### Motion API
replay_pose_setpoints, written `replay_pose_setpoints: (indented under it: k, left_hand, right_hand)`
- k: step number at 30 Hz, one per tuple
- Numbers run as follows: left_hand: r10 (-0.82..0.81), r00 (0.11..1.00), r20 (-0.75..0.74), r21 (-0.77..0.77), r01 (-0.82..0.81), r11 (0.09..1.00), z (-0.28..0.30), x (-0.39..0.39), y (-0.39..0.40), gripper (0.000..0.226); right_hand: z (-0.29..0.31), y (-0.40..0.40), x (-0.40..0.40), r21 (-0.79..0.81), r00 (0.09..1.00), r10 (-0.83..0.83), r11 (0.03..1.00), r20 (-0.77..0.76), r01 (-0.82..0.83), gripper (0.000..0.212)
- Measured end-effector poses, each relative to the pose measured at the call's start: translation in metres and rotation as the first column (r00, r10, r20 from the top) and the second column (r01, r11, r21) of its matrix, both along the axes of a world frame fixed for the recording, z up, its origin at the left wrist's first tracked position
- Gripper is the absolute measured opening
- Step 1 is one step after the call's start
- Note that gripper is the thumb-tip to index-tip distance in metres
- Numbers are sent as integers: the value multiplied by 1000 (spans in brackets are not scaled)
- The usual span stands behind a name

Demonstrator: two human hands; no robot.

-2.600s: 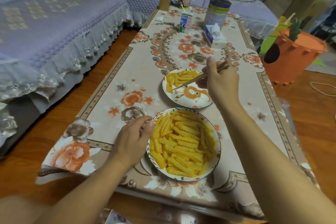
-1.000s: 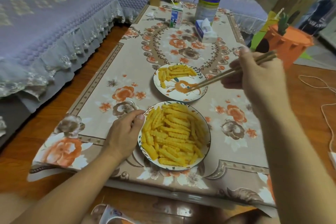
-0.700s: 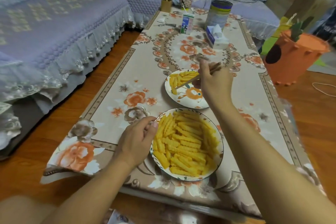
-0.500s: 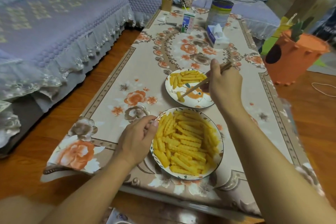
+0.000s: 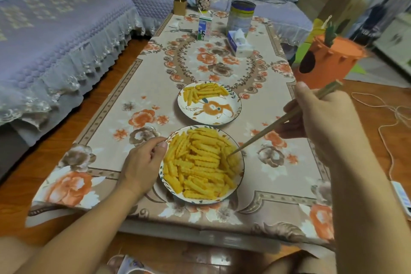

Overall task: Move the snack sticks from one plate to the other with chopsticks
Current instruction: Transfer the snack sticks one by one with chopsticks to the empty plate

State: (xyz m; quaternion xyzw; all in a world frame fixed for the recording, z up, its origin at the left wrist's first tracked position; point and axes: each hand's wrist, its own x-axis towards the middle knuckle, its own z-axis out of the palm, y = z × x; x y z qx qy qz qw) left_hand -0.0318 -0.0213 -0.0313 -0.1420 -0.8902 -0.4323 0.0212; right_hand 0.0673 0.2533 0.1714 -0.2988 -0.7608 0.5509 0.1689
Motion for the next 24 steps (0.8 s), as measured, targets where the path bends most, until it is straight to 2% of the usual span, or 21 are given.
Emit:
replay_pose_setpoints:
  k: [5,10,13,17,24]
  left_hand:
    - [2,1000,3,3,-2,1000,0,3,-1,74]
    - [3,1000,8,30,-3,1000,-1,2,-1,72]
    - [-6,1000,27,22,6,1000,-2,0,-2,74]
    - [-16,999,43,18,15,1000,-3,0,-3,77]
    - [-17,998,57,4,17,1000,-3,-1,-3,75]
  right_hand:
    - [-6,-3,10,36,996,81,996,41,-83,45]
    - [-3,10,-1,77,987,-22,996,-158,35,39]
    - [-13,4,-26,49,973,5,999,-232,7,38]
    - [-41,-7,-76,38,972,55,998,-227,-48,40]
    - [-68,-34,-144,180,963,107,982,-249,-63,46]
